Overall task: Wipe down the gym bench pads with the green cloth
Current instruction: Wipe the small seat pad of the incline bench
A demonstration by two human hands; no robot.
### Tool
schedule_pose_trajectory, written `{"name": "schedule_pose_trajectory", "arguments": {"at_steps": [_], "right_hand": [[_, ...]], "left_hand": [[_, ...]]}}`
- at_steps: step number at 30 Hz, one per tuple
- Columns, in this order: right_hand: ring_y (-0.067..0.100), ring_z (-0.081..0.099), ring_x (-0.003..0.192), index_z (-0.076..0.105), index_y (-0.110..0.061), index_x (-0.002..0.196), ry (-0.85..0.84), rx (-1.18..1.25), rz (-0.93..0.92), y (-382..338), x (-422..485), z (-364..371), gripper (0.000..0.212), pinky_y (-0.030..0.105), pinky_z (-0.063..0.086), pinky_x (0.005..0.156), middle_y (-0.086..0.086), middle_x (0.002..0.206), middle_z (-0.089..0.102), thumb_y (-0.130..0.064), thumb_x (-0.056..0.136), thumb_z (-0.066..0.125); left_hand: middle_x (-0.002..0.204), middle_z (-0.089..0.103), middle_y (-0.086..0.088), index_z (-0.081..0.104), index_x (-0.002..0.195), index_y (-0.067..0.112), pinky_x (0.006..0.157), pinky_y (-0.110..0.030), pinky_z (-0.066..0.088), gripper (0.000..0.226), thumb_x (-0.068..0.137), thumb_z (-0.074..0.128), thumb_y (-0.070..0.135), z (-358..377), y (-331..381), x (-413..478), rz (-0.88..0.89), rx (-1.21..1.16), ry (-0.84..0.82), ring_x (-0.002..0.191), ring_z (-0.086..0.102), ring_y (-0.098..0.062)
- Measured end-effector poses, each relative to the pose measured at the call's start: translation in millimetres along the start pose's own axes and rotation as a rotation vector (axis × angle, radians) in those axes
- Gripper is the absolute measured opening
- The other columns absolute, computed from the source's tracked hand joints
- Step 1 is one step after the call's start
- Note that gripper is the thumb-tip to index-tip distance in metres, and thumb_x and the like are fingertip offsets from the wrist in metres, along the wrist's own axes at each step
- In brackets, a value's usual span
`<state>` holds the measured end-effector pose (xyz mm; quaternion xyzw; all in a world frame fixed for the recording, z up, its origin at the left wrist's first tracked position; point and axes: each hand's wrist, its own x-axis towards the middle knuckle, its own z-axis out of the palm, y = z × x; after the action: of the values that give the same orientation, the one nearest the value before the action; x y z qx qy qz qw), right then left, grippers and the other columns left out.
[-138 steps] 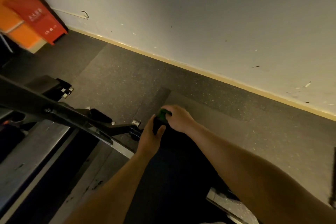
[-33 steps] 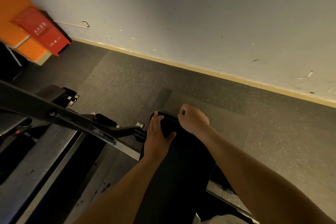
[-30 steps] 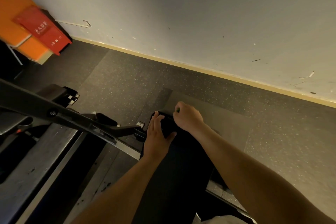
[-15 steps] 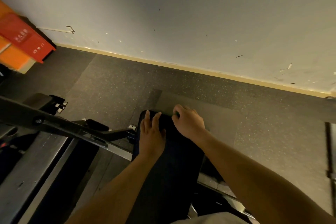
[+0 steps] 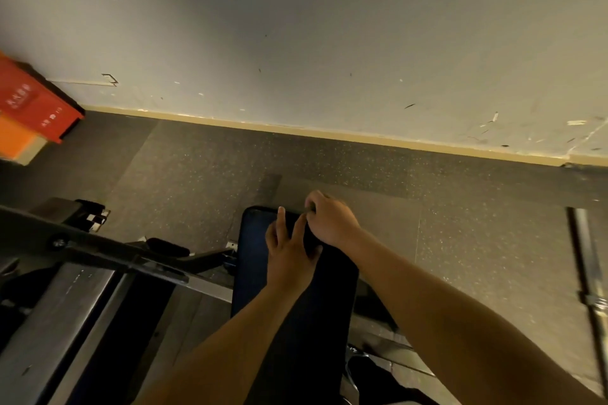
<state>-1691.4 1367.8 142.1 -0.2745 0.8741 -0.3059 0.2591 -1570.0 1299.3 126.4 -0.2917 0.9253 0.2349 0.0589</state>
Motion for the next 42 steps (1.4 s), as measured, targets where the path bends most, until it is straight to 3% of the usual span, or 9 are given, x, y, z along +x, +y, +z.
{"name": "schedule_pose_trajectory", "arguments": {"at_steps": [5, 8, 12, 15, 21, 27, 32, 37, 42], "right_hand": [[0.017, 0.045, 0.104, 0.049, -0.029, 0.099, 0.135, 0.006, -0.006, 13, -27, 0, 0.005, 0.034, 0.043, 0.076, -0.008, 0.105, 0.051, -0.032, 0.095, 0.047], [0.015, 0.042, 0.099, 0.045, -0.029, 0.096, 0.244, -0.037, -0.004, 25, -46, -1, 0.005, 0.031, 0.04, 0.073, -0.009, 0.102, 0.05, -0.031, 0.094, 0.049], [0.018, 0.044, 0.096, 0.044, -0.027, 0.095, 0.366, -0.025, 0.051, 43, -65, 3, 0.007, 0.033, 0.045, 0.072, -0.007, 0.101, 0.049, -0.026, 0.092, 0.051], [0.018, 0.044, 0.095, 0.041, -0.029, 0.092, 0.42, -0.01, 0.073, 50, -76, 10, 0.012, 0.029, 0.038, 0.068, -0.01, 0.098, 0.045, -0.023, 0.091, 0.051], [0.021, 0.048, 0.1, 0.051, -0.023, 0.104, 0.448, 0.086, 0.094, 39, -63, 10, 0.015, 0.03, 0.042, 0.074, -0.006, 0.104, 0.054, -0.014, 0.093, 0.05], [0.021, 0.051, 0.108, 0.055, -0.026, 0.111, 0.224, 0.003, -0.072, 14, -30, 4, 0.02, 0.033, 0.044, 0.085, -0.003, 0.114, 0.062, -0.018, 0.095, 0.048], [0.019, 0.05, 0.109, 0.053, -0.029, 0.108, 0.198, -0.001, -0.098, 28, -38, 6, 0.017, 0.032, 0.044, 0.082, -0.005, 0.111, 0.058, -0.02, 0.096, 0.045], [0.017, 0.05, 0.101, 0.049, -0.03, 0.107, 0.427, 0.085, 0.013, 51, -62, 15, 0.015, 0.037, 0.051, 0.08, -0.007, 0.108, 0.054, -0.02, 0.097, 0.044], [0.017, 0.056, 0.106, 0.053, -0.026, 0.111, 0.661, 0.287, 0.035, 58, -88, 47, 0.017, 0.037, 0.053, 0.087, -0.007, 0.119, 0.052, -0.016, 0.097, 0.049]], "left_hand": [[0.167, -0.01, -0.009, 0.012, 0.157, 0.035, 0.125, -0.05, 0.005, 0.08, 0.093, 0.053, 0.06, 10, -2, 2, 0.065, 0.108, -0.025, 0.152, -0.016, -0.033], [0.164, -0.025, -0.007, 0.01, 0.157, 0.039, 0.123, -0.046, 0.006, 0.086, 0.091, 0.064, 0.05, 10, 3, -1, 0.017, 0.023, -0.075, 0.151, -0.02, -0.032], [0.163, -0.026, -0.009, 0.012, 0.158, 0.037, 0.122, -0.048, 0.007, 0.087, 0.091, 0.066, 0.047, 9, 4, -3, 0.05, 0.036, -0.066, 0.151, -0.02, -0.035], [0.163, -0.026, -0.01, 0.01, 0.158, 0.036, 0.122, -0.049, 0.007, 0.088, 0.091, 0.064, 0.049, 9, 2, -4, 0.062, 0.049, -0.068, 0.151, -0.022, -0.035], [0.163, -0.028, -0.007, 0.008, 0.158, 0.037, 0.121, -0.052, 0.013, 0.088, 0.091, 0.065, 0.049, 12, 1, -4, 0.069, 0.035, -0.056, 0.15, -0.023, -0.033], [0.164, -0.024, -0.009, 0.009, 0.159, 0.029, 0.121, -0.054, 0.011, 0.093, 0.09, 0.065, 0.053, 13, 0, -3, 0.063, 0.028, -0.042, 0.151, -0.022, -0.034], [0.164, -0.023, -0.011, 0.006, 0.159, 0.033, 0.121, -0.053, 0.014, 0.092, 0.09, 0.062, 0.057, 14, -4, -4, 0.088, 0.086, -0.035, 0.151, -0.021, -0.035], [0.161, -0.031, -0.003, 0.0, 0.156, 0.042, 0.121, -0.055, 0.018, 0.089, 0.092, 0.061, 0.053, 13, -3, -3, 0.073, 0.083, -0.066, 0.15, -0.023, -0.033], [0.161, -0.034, -0.003, -0.002, 0.156, 0.044, 0.121, -0.055, 0.015, 0.089, 0.094, 0.061, 0.048, 16, -2, -4, 0.067, 0.083, -0.063, 0.15, -0.025, -0.031]]}}
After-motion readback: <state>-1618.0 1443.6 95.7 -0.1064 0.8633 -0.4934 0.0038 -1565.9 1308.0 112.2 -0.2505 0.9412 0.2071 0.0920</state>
